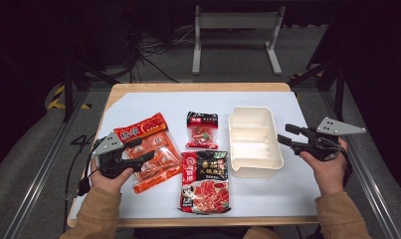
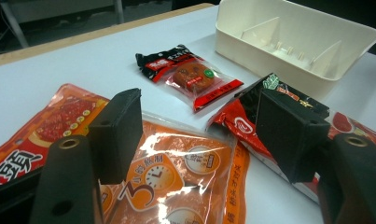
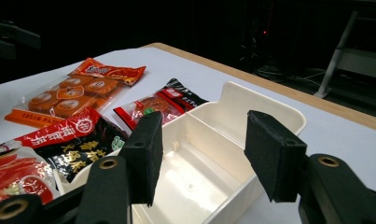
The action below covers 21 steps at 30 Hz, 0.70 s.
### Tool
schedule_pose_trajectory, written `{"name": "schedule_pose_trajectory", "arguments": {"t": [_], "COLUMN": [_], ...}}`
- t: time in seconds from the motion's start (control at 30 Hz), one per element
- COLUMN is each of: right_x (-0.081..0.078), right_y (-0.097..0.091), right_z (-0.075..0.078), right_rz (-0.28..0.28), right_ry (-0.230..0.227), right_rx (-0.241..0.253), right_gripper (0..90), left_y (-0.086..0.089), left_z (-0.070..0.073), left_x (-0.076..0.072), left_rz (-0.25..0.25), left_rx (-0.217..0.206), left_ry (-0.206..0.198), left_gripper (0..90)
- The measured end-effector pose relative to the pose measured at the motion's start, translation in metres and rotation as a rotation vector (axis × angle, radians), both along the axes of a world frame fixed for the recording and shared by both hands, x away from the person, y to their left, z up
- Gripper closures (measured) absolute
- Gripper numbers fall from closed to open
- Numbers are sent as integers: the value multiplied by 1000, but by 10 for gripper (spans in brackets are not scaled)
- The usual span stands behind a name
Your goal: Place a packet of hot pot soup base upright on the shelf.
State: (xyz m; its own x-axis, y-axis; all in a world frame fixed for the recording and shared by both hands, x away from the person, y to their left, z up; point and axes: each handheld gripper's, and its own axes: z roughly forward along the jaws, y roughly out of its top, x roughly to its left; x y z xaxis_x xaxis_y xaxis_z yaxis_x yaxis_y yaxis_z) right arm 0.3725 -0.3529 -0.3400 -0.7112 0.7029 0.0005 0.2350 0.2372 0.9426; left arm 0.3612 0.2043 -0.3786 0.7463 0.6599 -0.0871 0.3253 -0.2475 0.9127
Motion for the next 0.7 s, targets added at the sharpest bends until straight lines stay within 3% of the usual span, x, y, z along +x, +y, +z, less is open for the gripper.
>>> {"name": "schedule_pose_trajectory", "arguments": {"t": [0.3,0.7], "right_x": [-1,1], "right_y": [-1,1], "right_z": [2,2], "right_rz": [-11,-12], "right_ry": [1,16], "right_rx": [-12,-21], "right_gripper": [465,457], "left_y": [-22,-55], "left_z": [11,13], "left_x": [10,32], "left_rz": [-31,-75], "left_rx": [11,10], "left_ry": [8,13], "left_gripper": [304,287]}}
